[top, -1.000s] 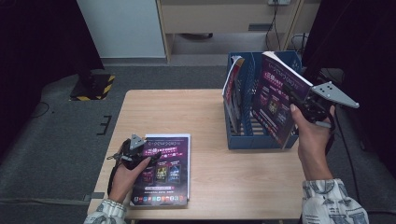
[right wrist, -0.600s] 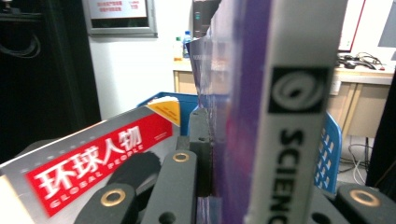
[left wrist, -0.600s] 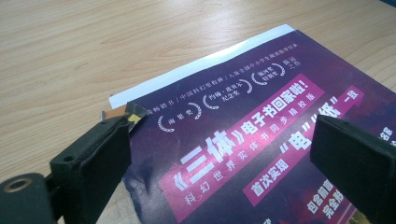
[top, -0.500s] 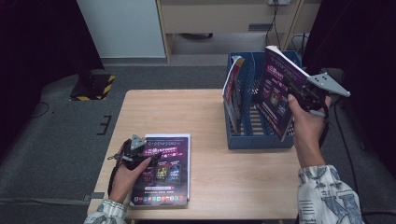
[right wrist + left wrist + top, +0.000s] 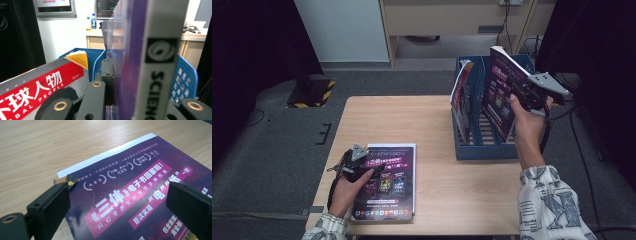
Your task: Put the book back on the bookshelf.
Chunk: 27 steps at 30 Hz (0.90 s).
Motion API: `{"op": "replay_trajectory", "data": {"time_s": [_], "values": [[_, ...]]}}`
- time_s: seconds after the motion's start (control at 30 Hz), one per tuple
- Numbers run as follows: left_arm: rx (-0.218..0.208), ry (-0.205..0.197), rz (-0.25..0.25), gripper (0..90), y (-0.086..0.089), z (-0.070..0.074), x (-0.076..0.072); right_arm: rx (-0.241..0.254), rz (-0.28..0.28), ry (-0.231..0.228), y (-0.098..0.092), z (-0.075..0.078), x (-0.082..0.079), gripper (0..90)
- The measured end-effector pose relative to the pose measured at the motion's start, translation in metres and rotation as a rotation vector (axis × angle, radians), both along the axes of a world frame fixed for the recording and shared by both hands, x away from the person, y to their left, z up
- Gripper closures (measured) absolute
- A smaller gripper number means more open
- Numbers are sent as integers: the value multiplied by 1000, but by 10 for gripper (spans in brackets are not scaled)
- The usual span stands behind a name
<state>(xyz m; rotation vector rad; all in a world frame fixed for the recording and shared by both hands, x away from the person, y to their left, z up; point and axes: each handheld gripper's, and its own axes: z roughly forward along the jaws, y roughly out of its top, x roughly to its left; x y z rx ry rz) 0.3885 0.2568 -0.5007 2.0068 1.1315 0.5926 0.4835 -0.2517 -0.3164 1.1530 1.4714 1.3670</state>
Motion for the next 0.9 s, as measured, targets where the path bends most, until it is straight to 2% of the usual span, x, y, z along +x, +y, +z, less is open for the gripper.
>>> {"op": "replay_trajectory", "data": {"time_s": [0.57,0.9], "values": [[-4,-1,0,48,0,0,1,3,-26,2,10,-19,28,826],[-2,-2,0,48,-1,0,1,16,-22,0,15,-28,35,826]]}}
